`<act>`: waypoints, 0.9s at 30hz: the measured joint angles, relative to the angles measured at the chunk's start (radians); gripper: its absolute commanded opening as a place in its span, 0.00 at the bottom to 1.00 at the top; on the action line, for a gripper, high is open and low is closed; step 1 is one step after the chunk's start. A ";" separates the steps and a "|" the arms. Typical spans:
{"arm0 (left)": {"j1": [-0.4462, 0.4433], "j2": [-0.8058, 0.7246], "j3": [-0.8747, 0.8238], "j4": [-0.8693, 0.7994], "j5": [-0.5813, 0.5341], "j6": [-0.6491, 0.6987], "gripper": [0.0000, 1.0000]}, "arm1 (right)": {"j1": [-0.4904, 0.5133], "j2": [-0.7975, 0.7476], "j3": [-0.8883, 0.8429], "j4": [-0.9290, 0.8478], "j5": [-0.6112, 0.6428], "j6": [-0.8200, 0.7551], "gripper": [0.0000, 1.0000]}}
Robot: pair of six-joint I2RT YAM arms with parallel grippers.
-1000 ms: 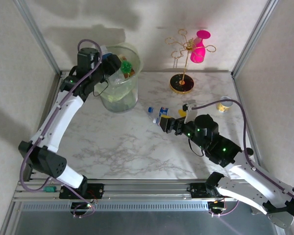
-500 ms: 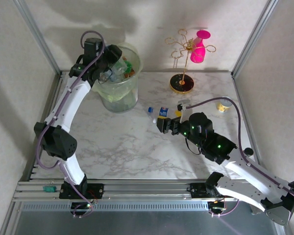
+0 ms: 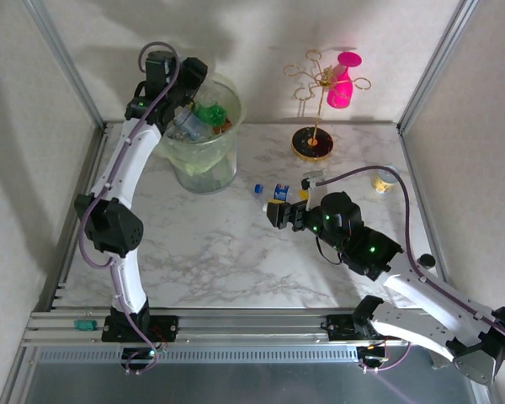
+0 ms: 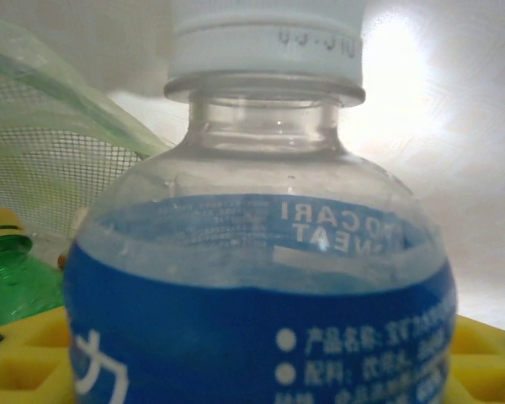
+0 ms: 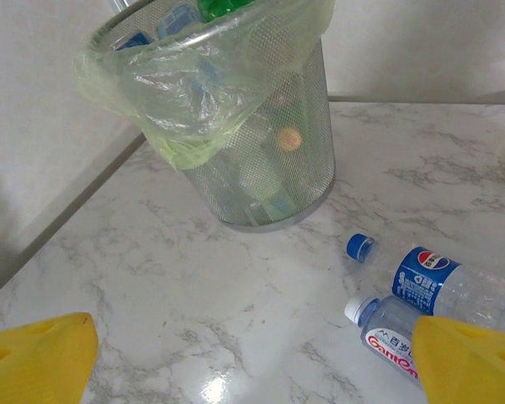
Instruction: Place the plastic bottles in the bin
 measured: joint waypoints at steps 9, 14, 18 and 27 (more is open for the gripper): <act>-0.040 0.074 0.032 0.038 -0.027 -0.039 0.39 | 0.000 0.000 0.000 0.000 0.001 -0.008 0.96; -0.072 0.098 0.034 0.069 -0.061 -0.053 0.41 | 0.000 0.000 0.000 0.000 0.001 -0.011 0.96; -0.081 0.103 0.034 0.079 -0.077 -0.064 0.45 | 0.000 0.000 0.000 0.000 0.001 -0.011 0.96; -0.088 0.085 -0.074 0.181 -0.122 -0.102 0.52 | 0.000 -0.003 0.000 -0.001 0.000 -0.011 0.96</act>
